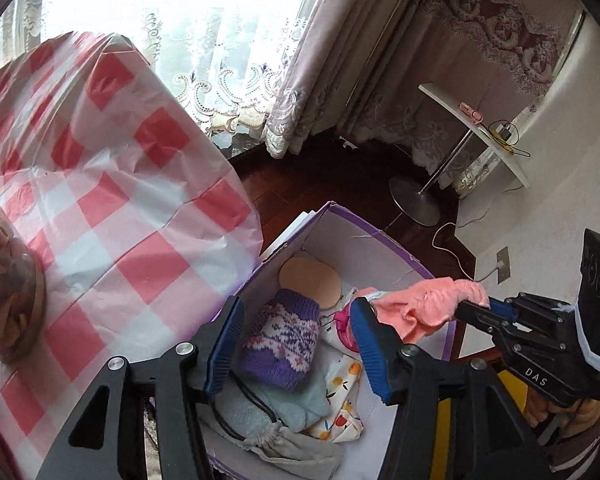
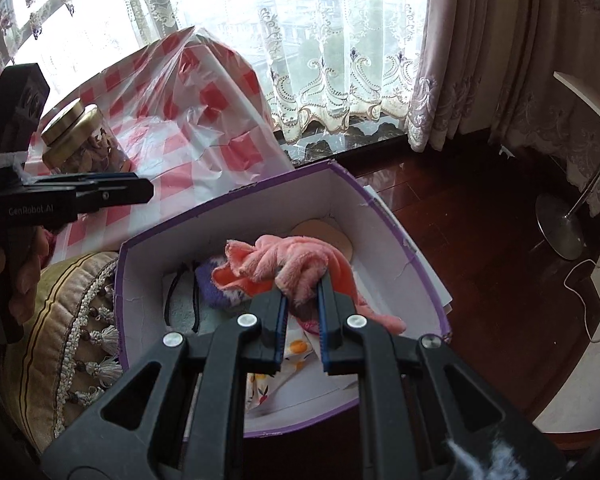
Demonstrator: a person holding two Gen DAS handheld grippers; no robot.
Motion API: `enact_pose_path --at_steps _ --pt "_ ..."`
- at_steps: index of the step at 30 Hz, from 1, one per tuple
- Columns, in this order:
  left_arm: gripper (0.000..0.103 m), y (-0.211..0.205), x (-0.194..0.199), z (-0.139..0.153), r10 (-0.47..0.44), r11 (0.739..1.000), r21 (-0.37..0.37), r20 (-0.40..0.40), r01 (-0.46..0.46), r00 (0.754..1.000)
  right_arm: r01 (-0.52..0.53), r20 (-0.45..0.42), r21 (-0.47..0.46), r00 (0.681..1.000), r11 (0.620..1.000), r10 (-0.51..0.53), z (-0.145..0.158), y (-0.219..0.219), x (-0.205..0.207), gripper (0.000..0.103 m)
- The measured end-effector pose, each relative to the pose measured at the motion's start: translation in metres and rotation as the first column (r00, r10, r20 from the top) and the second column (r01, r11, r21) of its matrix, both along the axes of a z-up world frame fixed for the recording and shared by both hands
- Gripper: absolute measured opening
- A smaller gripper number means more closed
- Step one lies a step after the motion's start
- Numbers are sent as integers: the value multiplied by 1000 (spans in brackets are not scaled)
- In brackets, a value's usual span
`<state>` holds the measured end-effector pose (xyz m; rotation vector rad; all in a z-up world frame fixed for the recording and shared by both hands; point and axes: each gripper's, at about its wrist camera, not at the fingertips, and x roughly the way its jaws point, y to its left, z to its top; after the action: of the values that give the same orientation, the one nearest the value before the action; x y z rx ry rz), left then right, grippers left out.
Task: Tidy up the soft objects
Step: 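Open the right tool to drop the pink towel into the box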
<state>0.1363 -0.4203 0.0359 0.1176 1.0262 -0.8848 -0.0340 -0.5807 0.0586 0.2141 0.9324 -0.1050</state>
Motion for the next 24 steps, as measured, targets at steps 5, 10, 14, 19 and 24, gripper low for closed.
enact_pose_path --at_steps 5,10,14,19,24 --pt "56 16 1 0 39 999 -2 -8 -39 999 -32 -35 15 999 999 32 -13 15 -6 16" --pt "56 34 -3 6 61 998 -30 -20 -62 998 -180 -187 3 966 984 177 -31 45 -15 20" --pt "57 52 -5 12 88 994 -61 -24 -89 996 -265 -263 1 930 964 256 -38 64 -32 51" --pt "58 84 -4 14 152 983 -97 -50 -156 987 -248 -265 -13 935 969 235 -30 66 -34 62" --pt "59 117 -6 13 210 969 -121 -68 -217 975 -265 -195 -2 946 964 260 -9 78 -19 65"
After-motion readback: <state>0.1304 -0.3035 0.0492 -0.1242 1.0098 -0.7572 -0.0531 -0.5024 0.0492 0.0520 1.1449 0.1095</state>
